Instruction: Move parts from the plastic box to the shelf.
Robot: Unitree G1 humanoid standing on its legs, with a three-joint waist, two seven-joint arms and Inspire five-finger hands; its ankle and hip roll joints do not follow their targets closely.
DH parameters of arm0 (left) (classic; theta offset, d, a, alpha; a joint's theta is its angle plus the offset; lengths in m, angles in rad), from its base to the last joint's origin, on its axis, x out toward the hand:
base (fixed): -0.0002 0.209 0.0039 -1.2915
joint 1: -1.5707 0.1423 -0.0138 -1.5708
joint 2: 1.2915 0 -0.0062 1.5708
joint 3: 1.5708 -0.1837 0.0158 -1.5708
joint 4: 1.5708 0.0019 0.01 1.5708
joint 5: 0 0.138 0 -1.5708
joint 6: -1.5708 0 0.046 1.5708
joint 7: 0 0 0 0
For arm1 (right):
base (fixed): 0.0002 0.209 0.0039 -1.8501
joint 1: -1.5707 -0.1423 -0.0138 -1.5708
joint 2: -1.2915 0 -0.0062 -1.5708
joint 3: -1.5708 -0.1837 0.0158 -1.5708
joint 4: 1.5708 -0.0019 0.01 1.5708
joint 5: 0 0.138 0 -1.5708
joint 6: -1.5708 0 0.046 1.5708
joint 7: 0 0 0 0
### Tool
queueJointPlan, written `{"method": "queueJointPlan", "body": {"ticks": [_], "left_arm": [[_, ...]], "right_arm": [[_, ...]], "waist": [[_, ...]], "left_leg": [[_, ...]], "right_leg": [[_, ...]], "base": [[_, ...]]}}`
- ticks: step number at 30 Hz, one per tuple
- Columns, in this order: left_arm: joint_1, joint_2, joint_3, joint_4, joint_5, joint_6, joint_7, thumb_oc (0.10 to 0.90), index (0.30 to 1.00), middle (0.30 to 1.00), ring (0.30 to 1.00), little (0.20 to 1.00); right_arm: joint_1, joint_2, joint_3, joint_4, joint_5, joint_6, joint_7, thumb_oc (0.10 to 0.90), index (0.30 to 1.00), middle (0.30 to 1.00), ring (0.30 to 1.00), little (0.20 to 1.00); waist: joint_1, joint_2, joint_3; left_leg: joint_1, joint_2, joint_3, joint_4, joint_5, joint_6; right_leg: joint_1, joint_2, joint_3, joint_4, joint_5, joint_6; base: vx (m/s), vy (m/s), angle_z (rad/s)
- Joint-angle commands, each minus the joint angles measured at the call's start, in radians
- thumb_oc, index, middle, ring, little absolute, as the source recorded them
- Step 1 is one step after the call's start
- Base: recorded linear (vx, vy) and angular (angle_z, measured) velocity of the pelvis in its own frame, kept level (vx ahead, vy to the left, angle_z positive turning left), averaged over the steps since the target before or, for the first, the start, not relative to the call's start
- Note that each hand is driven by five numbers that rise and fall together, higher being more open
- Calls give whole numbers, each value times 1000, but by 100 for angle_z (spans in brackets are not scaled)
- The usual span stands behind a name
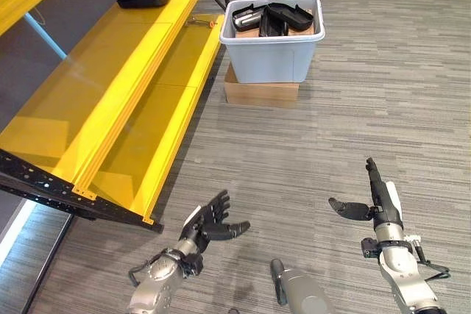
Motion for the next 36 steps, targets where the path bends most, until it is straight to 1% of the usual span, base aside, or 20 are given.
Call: {"method": "queueJointPlan", "body": {"ticks": [1, 6, 8, 9, 10, 11, 12, 13, 14, 16, 19, 21, 22, 23, 25, 27, 28, 29, 33, 36], "left_arm": [[-46, -11, 34, -77, -22, -96, 35, 900, 1000, 1000, 1000, 1000], [-85, -27, 37, -77, -31, -89, 65, 900, 1000, 1000, 1000, 1000], [-101, -31, 40, -62, -35, -87, 69, 900, 1000, 1000, 1000, 1000], [-113, -32, 39, -51, -36, -77, 69, 900, 1000, 1000, 1000, 1000], [-129, -35, 36, -29, -32, -74, 61, 900, 1000, 1000, 1000, 1000], [-135, -37, 35, -20, -24, -71, 58, 900, 1000, 1000, 1000, 1000], [-144, -40, 30, -14, -15, -60, 56, 900, 1000, 1000, 1000, 1000], [-146, -40, 28, -9, -12, -59, 53, 900, 1000, 1000, 1000, 1000], [-142, -43, 20, 17, 16, -71, 48, 900, 1000, 1000, 1000, 1000], [-120, -32, 17, 27, 13, -79, 48, 900, 1000, 1000, 1000, 1000], [-98, -20, 15, 30, 36, -111, 52, 900, 1000, 1000, 1000, 1000], [-70, -12, 24, 36, 25, -147, 49, 900, 1000, 1000, 1000, 1000], [-65, -11, 27, 37, 20, -155, 51, 900, 1000, 1000, 1000, 1000], [-57, -12, 33, 44, 13, -170, 55, 900, 1000, 1000, 1000, 1000], [-45, -16, 43, 58, 12, -196, 59, 900, 1000, 1000, 1000, 1000], [-50, -27, 47, 76, -7, -222, 83, 900, 1000, 1000, 1000, 1000], [-59, -27, 46, 80, -10, -229, 92, 900, 1000, 1000, 1000, 1000], [-72, -27, 46, 85, -18, -236, 98, 900, 1000, 1000, 1000, 1000], [-99, -30, 31, 85, -12, -218, 100, 900, 1000, 1000, 1000, 1000], [-104, -32, 21, 99, -9, -219, 94, 900, 1000, 1000, 1000, 1000]], "right_arm": [[-48, -27, -22, -113, -34, -103, -20, 900, 1000, 1000, 1000, 1000], [-52, -32, -22, -114, -23, -100, 15, 900, 1000, 1000, 1000, 1000], [-40, -32, -23, -118, -9, -89, 28, 900, 1000, 1000, 1000, 1000], [-32, -35, -26, -119, -2, -83, 36, 900, 1000, 1000, 1000, 1000], [-24, -36, -26, -120, 5, -82, 40, 900, 1000, 1000, 1000, 1000], [-20, -36, -27, -119, 10, -83, 42, 900, 1000, 1000, 1000, 1000], [-16, -35, -25, -121, 9, -78, 38, 900, 1000, 1000, 1000, 1000], [-15, -32, -23, -116, 7, -82, 35, 900, 1000, 1000, 1000, 1000], [-23, -22, -7, -91, 18, -88, 26, 900, 1000, 1000, 1000, 1000], [-33, -13, 3, -85, 19, -61, 6, 900, 1000, 1000, 1000, 1000], [-40, -4, 5, -78, 62, -20, -28, 900, 1000, 1000, 1000, 1000], [-38, 5, 9, -71, 84, -16, -69, 900, 1000, 1000, 1000, 1000], [-37, 8, 12, -70, 94, -15, -73, 900, 1000, 1000, 1000, 1000], [-37, 16, 22, -65, 103, -10, -88, 900, 1000, 1000, 1000, 1000], [-41, 26, 34, -50, 120, -4, -99, 900, 1000, 1000, 1000, 1000], [-55, 42, 57, -26, 120, -13, -98, 900, 1000, 1000, 1000, 1000], [-66, 46, 68, -18, 126, -16, -100, 900, 1000, 1000, 1000, 1000], [-86, 50, 77, -4, 127, -25, -94, 900, 1000, 1000, 1000, 1000], [-111, 62, 105, -1, 127, -34, -110, 900, 1000, 1000, 1000, 1000], [-112, 72, 128, -35, 90, -28, -104, 900, 1000, 1000, 1000, 1000]], "waist": [[-21, 3, -71], [-33, 18, -94], [-47, 29, -111], [-55, 32, -122], [-67, 18, -128], [-70, 11, -129], [-66, -1, -125], [-60, -7, -122], [-31, -24, -104], [-12, -44, -95], [7, -52, -74], [38, -47, -60], [44, -46, -55], [58, -43, -50], [72, -51, -42], [83, -56, -22], [87, -56, -16], [93, -43, -15], [94, -17, -11], [93, -1, -19]], "left_leg": [[79, -110, 17, 30, -40, 110], [94, -104, 27, 69, -6, 89], [98, -98, 57, 112, 57, 63], [78, -88, 91, 171, 115, 42], [9, -51, 172, 326, 195, 12], [-24, -30, 201, 381, 221, 2], [-97, -19, 206, 500, 202, 8], [-135, -34, 197, 530, 182, 20], [-232, -95, 176, 531, 97, 70], [-274, -112, 177, 434, 69, 104], [-297, -99, 181, 273, 102, 99], [-330, -68, 129, 20, 200, 63], [-327, -57, 110, -40, 235, 50], [-335, -25, 66, -138, 293, 28], [-339, 8, 14, -232, 309, 17], [-354, 24, -26, -225, 294, 11], [-355, 15, -47, -208, 294, 8], [-354, 13, -58, -185, 288, 6], [-335, -18, -46, -79, 265, 2], [-311, -69, -40, -37, 223, 19]], "right_leg": [[-94, -35, 73, -19, 64, 67], [-104, -22, 51, 20, 23, 45], [-86, -12, 33, 4, 7, 28], [-57, -7, 22, -26, -5, 13], [3, -14, 11, -79, -11, -5], [27, -17, 8, -102, -13, -12], [69, -22, 6, -134, -12, -20], [84, -24, 12, -142, -10, -18], [137, -22, 49, -168, -3, -1], [161, -21, 77, -183, 6, 12], [217, -9, 95, -194, -8, 13], [298, 14, 133, -224, -35, 16], [321, 17, 144, -228, -47, 16], [357, 25, 175, -239, -57, 15], [399, 22, 218, -241, -74, 17], [433, 9, 250, -209, -114, 24], [440, 4, 256, -201, -127, 25], [436, 5, 255, -182, -143, 28], [399, 2, 224, -120, -172, 26], [354, -9, 199, -80, -168, 23]], "base": [[167, -159, 8], [128, -153, 10], [114, -201, 15], [89, -255, 29], [93, -281, 38], [93, -284, 56], [66, -172, 55], [133, -165, 50], [144, -85, 24], [164, -40, -11], [164, 46, -32], [312, 98, -23], [381, 87, -67], [388, 77, -74], [408, 73, -88], [452, 98, -79], [455, 121, -100], [339, 83, -102], [349, 83, -82], [395, 129, -36]]}}
